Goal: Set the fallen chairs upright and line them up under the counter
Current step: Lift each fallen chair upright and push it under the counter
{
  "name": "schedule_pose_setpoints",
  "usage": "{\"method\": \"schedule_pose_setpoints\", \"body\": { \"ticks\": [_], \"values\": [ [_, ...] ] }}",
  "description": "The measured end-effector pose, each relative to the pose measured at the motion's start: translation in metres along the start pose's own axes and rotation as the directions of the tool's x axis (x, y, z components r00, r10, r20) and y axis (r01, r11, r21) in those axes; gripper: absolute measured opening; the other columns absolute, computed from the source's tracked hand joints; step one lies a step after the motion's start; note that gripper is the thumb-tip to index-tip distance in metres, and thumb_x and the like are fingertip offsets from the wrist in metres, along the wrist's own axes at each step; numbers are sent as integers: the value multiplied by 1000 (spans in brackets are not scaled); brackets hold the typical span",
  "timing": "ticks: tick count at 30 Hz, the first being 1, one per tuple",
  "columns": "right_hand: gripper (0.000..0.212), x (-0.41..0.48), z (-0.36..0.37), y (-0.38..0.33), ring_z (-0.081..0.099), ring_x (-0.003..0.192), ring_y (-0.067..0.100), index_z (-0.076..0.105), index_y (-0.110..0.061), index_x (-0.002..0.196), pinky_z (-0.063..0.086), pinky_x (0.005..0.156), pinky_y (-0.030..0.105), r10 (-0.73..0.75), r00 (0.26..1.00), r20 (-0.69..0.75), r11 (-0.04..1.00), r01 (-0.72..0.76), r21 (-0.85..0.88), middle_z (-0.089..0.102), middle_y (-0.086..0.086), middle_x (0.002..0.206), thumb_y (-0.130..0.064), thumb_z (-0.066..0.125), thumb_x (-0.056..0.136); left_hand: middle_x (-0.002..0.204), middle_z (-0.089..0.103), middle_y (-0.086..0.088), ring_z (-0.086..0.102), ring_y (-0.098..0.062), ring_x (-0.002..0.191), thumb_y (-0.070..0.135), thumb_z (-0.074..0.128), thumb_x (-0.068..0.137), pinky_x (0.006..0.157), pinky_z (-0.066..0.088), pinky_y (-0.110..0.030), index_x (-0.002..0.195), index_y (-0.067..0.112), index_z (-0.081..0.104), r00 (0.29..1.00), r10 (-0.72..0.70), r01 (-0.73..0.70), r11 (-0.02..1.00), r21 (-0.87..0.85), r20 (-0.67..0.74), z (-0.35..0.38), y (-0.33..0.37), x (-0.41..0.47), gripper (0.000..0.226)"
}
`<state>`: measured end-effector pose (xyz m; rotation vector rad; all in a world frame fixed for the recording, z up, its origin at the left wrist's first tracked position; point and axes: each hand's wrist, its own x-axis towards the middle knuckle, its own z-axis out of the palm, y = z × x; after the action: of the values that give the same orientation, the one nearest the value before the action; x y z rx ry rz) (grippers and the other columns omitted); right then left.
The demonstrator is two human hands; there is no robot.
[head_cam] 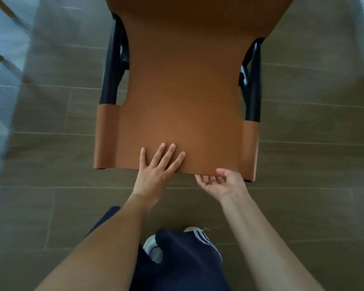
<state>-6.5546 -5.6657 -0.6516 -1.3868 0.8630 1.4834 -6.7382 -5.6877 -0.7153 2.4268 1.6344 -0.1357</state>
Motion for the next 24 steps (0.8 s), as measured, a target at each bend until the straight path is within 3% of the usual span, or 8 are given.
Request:
{"method": "schedule_pose_setpoints", "body": {
  "ticks": [5,8,9,11,14,18,21,24],
  "values": [
    [7,-65,-1,3,62,82,31,52,-5,99,48,87,54,31,998,-50,999,-32,-24,63,14,97,-8,46,97,155,35,-6,31,-31,143,2,72,76,105,27,-70,150,28,28,998,-9,11,1000,-28,62,-72,12,-26,90],
    [10,-111,-1,4,63,83,31,53,-5,102,50,86,53,58,996,-69,998,-60,-31,63,14,96,-12,48,98,163,11,-4,7,-29,149,6,54,92,111,9,-69,150,33,-6,989,2,3,999,-36,150,-113,17,-42,87],
    [11,-129,0,3,63,83,31,53,-4,103,50,86,53,64,995,-74,997,-67,-31,64,15,96,-13,48,99,163,8,-4,4,-29,150,6,51,93,111,7,-69,149,32,-8,986,4,3,999,-39,164,-131,18,-48,86],
    [11,-159,3,1,63,82,31,53,-4,101,50,85,54,73,995,-75,997,-75,-28,64,14,95,-13,47,100,159,24,-7,19,-33,147,1,60,86,108,18,-72,153,28,15,988,12,-3,998,-63,153,-167,23,-55,85],
    [12,-207,9,-5,62,79,30,52,-3,97,49,84,53,87,993,-73,996,-90,-28,63,13,92,-12,45,101,144,50,-12,46,-37,133,-7,75,67,94,35,-74,141,18,49,997,24,-20,998,-53,67,-221,29,-66,83],
    [13,-267,25,-17,62,81,29,50,-3,95,47,87,53,93,994,-51,994,-95,-46,62,12,94,-12,43,102,157,31,-6,27,-32,145,-4,52,85,107,22,-70,151,24,30,989,26,-10,994,-108,146,-285,33,-67,75],
    [16,-311,47,-34,62,103,28,49,-1,91,44,97,53,78,997,-10,995,-78,-54,61,11,102,-7,41,103,163,8,7,7,-20,150,3,35,92,115,12,-55,155,31,8,973,1,18,996,-82,232,-333,32,-55,74],
    [17,-341,78,-52,57,118,29,50,1,89,43,100,54,56,998,34,996,-54,-69,60,12,102,-4,41,103,163,8,9,7,-17,150,5,35,93,116,13,-48,155,30,7,979,-6,21,997,-73,205,-372,27,-32,72]
  ]
}}
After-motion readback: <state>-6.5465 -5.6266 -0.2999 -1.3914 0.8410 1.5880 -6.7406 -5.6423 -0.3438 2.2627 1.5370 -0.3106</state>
